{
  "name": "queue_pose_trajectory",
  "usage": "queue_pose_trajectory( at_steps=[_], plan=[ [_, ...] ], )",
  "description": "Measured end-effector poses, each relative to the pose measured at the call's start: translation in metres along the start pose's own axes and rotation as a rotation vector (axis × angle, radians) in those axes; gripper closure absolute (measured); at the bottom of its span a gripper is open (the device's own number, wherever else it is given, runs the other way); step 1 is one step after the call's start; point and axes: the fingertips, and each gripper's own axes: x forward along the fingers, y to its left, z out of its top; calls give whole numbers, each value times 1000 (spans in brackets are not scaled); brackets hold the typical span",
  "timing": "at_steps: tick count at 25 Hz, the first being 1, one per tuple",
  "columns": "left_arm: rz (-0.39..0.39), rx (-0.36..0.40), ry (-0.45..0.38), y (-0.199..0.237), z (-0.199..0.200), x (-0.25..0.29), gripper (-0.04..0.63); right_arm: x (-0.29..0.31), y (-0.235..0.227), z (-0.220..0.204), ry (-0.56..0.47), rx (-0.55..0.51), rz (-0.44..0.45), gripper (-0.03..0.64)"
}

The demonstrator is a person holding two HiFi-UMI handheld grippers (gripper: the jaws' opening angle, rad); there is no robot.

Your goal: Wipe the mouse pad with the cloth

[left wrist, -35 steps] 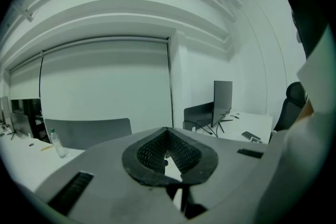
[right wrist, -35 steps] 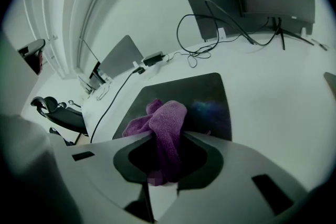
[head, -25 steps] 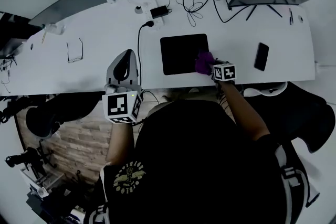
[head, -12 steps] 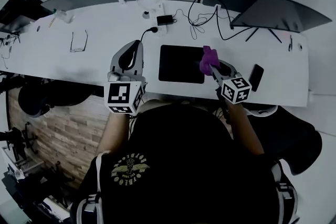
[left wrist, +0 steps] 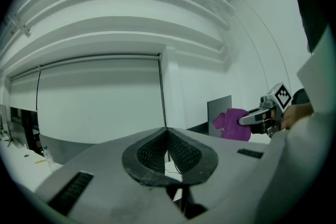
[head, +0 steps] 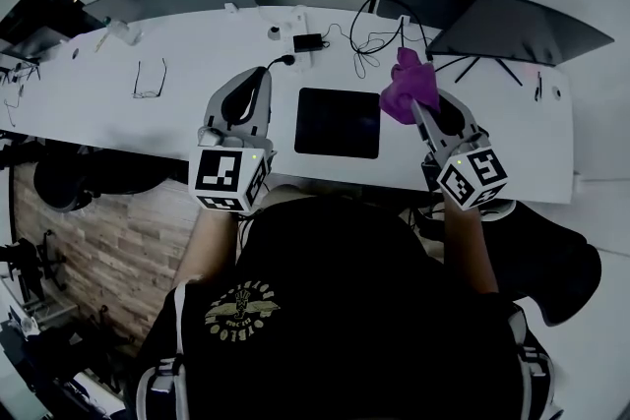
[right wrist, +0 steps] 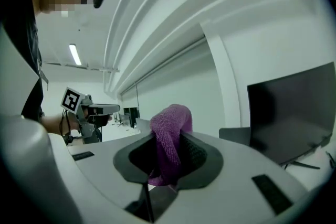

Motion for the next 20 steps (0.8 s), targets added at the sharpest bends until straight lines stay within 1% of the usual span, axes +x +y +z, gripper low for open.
queue_pose_trajectory(
  at_steps=[4,8,11,13,17,20],
  plan=[
    [2,11,-26,2,12,-7,594,-6,5,11,-19,-29,-9,534],
    [-9,20,-34,8,14,-11,594,-6,8,9,-31,-18,-40,534],
    [-22,7,-39,15,13,-10,594,-4,11,9,-26,-12,-65,534],
    [-39,0,-40,20,11,-7,594,-2,14,9,-16,-10,-79,534],
    [-82,-3,-29,35,7,-1,594,7,20,2,5,35,-120,534],
    [-112,-4,-38,47,7,4,594,16,25,2,8,46,-150,534]
  ],
)
